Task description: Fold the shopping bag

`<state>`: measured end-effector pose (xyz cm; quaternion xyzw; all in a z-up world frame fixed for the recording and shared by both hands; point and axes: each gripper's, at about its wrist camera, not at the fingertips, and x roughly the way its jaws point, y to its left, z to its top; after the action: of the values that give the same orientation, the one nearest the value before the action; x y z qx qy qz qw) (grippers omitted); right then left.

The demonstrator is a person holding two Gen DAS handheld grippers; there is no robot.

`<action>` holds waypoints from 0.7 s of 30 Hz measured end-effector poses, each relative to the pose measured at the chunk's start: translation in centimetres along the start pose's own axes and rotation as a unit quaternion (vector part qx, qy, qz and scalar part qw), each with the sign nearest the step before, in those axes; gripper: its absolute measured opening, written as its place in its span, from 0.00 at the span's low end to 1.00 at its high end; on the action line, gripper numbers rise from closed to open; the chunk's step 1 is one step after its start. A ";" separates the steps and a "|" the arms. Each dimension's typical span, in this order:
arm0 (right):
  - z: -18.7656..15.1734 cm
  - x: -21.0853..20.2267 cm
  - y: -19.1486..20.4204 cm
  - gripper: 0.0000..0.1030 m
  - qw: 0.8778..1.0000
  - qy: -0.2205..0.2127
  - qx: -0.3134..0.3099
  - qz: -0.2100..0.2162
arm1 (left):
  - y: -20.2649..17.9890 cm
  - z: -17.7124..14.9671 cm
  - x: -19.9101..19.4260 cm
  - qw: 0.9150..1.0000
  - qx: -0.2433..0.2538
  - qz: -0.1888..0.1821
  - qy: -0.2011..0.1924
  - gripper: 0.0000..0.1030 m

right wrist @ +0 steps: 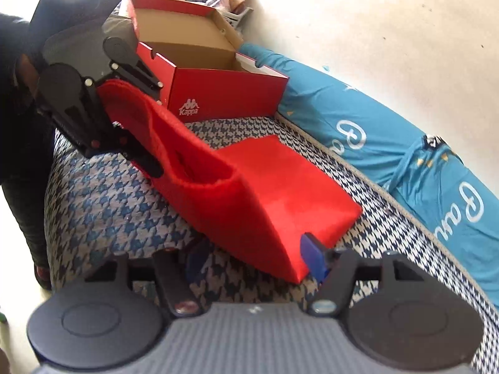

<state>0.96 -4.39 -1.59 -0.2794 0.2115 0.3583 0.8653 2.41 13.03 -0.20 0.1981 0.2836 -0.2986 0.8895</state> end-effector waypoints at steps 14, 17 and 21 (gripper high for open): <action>-0.4 5.0 -2.4 0.16 0.995 0.074 0.053 0.047 | 0.1 -0.3 0.5 0.999 0.042 0.017 -0.012 0.49; -0.7 5.1 -3.7 0.15 0.988 0.091 0.104 0.069 | 0.1 -0.5 0.4 0.998 0.052 0.018 -0.012 0.55; -1.4 4.8 -4.7 0.13 0.984 0.092 0.128 0.085 | -0.1 -1.1 -0.1 0.997 0.067 0.018 -0.018 0.67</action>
<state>7.34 -5.63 -3.77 -0.1796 0.3574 0.3733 0.8370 1.82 13.60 -0.98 0.2565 0.2434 -0.3046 0.8844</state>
